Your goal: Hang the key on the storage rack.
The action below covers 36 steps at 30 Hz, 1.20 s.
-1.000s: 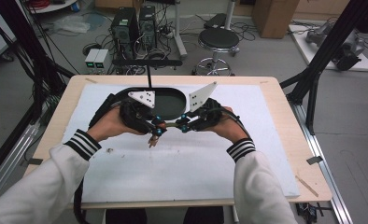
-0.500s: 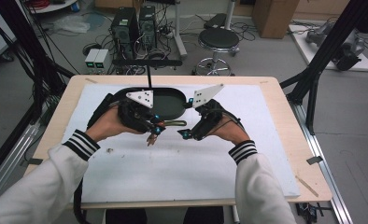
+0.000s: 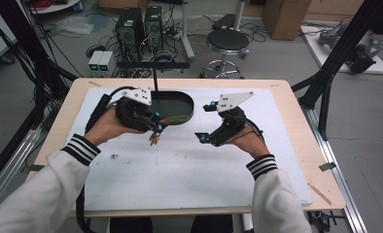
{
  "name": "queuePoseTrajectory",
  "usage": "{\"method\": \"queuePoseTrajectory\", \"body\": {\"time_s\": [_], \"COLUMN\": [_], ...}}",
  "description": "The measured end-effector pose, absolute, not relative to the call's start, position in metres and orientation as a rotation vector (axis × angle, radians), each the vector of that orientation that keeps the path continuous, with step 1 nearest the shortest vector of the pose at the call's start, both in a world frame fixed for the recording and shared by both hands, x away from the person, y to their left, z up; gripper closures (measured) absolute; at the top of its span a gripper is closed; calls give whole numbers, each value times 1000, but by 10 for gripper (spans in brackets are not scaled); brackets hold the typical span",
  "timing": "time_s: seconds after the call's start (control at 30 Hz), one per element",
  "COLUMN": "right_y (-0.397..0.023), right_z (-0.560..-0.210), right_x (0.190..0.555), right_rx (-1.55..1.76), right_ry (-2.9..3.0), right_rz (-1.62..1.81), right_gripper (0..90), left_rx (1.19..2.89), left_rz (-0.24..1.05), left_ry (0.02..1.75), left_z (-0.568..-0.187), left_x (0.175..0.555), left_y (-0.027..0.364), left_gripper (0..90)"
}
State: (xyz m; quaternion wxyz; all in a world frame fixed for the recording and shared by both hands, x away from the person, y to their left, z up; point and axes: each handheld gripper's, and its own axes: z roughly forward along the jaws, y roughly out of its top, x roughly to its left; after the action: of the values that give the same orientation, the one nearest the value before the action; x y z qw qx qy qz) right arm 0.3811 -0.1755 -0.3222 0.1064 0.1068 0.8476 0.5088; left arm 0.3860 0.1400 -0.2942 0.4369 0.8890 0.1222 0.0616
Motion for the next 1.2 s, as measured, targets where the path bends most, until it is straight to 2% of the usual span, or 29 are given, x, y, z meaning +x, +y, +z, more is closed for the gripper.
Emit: {"method": "queuePoseTrajectory", "body": {"time_s": [0.5, 1.2], "right_y": [-244, -296], "right_z": [-351, -404], "right_x": [347, 317], "right_rx": [632, 837], "right_ry": [2200, 1913], "right_rz": [1585, 1642], "right_gripper": [4, 4], "left_rx": [2047, 1860], "left_rz": [332, 610], "left_ry": [524, 767], "left_z": [-289, -288], "left_x": [401, 421], "left_y": [188, 228], "left_gripper": [725, 726]}}
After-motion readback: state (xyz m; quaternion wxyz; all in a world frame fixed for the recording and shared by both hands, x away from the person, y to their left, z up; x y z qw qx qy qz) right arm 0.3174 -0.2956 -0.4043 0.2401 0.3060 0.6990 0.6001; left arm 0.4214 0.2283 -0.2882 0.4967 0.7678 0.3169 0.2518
